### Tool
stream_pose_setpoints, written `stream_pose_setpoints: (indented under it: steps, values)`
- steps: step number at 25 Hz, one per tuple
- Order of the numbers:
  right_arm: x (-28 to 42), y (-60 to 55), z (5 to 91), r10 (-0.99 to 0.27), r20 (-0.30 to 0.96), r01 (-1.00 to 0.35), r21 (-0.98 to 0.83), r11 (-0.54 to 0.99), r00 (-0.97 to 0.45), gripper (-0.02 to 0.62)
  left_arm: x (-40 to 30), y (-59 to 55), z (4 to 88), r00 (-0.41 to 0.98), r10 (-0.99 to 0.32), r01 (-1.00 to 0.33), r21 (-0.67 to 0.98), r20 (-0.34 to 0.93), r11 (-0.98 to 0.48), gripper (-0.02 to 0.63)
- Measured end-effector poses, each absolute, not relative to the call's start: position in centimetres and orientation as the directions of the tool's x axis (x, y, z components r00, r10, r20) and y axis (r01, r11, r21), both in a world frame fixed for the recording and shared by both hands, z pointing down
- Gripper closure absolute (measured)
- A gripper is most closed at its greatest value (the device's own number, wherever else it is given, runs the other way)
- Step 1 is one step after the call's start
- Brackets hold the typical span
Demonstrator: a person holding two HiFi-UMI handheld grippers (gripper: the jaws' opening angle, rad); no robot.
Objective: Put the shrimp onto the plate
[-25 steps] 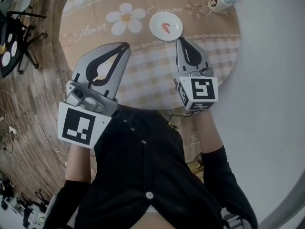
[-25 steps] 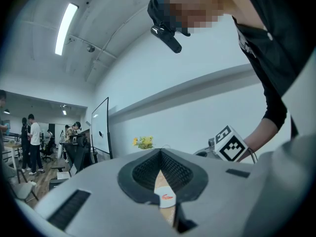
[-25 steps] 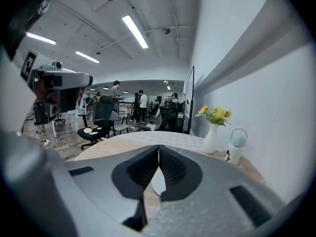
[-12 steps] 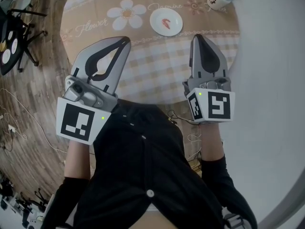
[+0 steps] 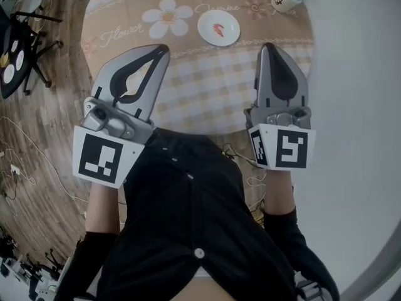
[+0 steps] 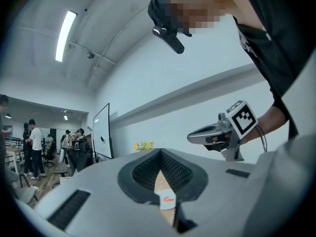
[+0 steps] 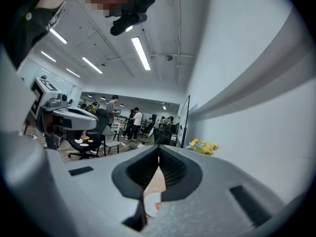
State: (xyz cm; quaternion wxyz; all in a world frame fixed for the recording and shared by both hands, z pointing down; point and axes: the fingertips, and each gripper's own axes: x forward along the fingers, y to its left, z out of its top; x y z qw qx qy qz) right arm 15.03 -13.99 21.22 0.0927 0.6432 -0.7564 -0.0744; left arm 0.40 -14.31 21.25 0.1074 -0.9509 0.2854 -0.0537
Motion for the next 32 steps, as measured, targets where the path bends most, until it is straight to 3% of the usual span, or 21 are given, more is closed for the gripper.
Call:
stream_pose_setpoints:
  steps: [32]
  values:
    - [14.21,-14.32,21.15,-0.985,0.051,-0.949,0.265,0.172,-0.165,0.594,0.95,-14.71,21.11,0.832,-0.554,-0.531,-0.236,0.039,-0.814,0.604]
